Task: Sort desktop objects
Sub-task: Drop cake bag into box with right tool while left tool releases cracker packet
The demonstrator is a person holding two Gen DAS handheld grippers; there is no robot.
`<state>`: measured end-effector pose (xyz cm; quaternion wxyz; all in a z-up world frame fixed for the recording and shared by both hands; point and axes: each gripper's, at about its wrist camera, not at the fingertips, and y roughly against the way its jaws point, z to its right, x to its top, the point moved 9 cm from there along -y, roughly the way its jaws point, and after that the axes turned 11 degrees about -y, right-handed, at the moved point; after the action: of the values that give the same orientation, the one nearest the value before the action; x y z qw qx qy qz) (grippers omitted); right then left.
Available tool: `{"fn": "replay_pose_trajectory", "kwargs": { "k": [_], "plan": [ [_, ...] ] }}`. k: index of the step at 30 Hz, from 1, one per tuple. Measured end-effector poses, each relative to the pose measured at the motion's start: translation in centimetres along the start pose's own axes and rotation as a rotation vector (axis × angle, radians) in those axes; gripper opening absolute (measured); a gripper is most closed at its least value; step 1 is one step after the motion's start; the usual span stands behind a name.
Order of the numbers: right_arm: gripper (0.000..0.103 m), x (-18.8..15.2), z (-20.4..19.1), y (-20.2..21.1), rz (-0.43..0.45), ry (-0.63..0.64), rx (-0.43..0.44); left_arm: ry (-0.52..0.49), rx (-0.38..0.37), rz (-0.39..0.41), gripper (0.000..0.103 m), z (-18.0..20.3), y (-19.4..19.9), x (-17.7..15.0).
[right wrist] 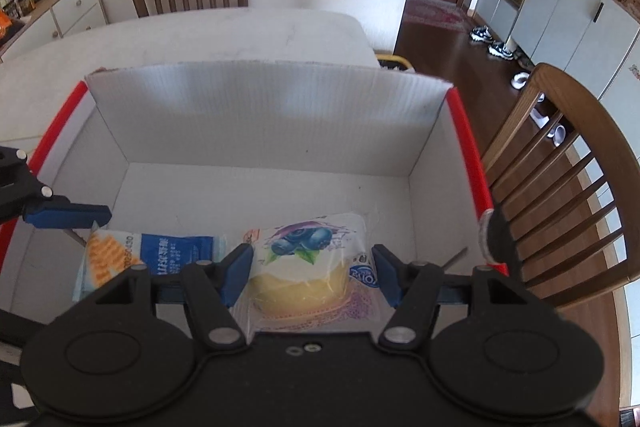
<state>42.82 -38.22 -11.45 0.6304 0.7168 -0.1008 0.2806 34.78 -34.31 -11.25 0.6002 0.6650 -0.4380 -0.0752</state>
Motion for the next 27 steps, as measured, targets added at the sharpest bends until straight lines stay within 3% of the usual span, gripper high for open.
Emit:
{"fn": "replay_pose_trajectory", "kwargs": {
  "k": [11,22,27],
  "plan": [
    [0.064,-0.9,-0.2,-2.2,-0.103,-0.004,-0.028,-0.018,-0.020,-0.070,0.052,0.3,-1.9,0.0],
    [0.066,-0.6,-0.1,-2.3,-0.126,-0.015,-0.040,0.010,-0.047,-0.099,0.053,0.1,-2.5,-0.7],
    [0.075,-0.1,-0.1,-2.1,-0.108,-0.028,-0.048,0.014,-0.058,-0.089,0.059,0.1,-2.2,-0.8]
  ]
}}
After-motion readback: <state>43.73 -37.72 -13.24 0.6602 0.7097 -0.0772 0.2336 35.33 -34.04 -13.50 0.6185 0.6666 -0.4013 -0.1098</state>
